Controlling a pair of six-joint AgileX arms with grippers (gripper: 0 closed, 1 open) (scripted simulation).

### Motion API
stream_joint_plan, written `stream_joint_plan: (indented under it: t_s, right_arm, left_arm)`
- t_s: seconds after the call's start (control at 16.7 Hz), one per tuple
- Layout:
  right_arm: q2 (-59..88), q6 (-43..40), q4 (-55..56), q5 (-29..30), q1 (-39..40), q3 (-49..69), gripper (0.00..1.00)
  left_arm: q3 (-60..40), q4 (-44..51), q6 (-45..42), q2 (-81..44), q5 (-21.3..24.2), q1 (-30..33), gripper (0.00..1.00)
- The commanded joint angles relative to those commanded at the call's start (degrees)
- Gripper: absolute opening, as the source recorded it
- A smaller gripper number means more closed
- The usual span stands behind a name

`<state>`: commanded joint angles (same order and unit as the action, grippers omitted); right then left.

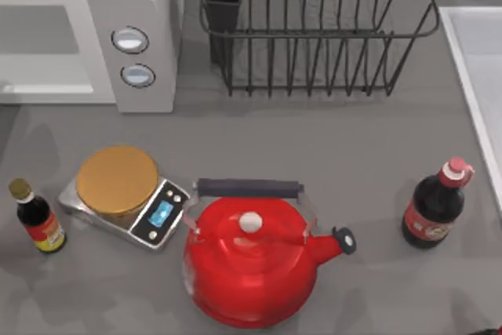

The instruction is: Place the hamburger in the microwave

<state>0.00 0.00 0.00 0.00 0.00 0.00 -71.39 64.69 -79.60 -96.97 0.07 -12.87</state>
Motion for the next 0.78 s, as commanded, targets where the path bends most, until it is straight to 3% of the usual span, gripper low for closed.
stream_joint_plan:
  t_s: [0.42, 0.78]
  right_arm:
    - [0.0, 0.0, 0.0, 0.0, 0.0, 0.0, 1.0]
    - [0.0, 0.0, 0.0, 0.0, 0.0, 0.0, 1.0]
  left_arm:
    - [-0.2, -1.0, 0.6, -0.5, -0.2, 0.2, 0.0]
    - [3.5, -13.7, 8.8, -0.9, -0.3, 2.7, 0.0]
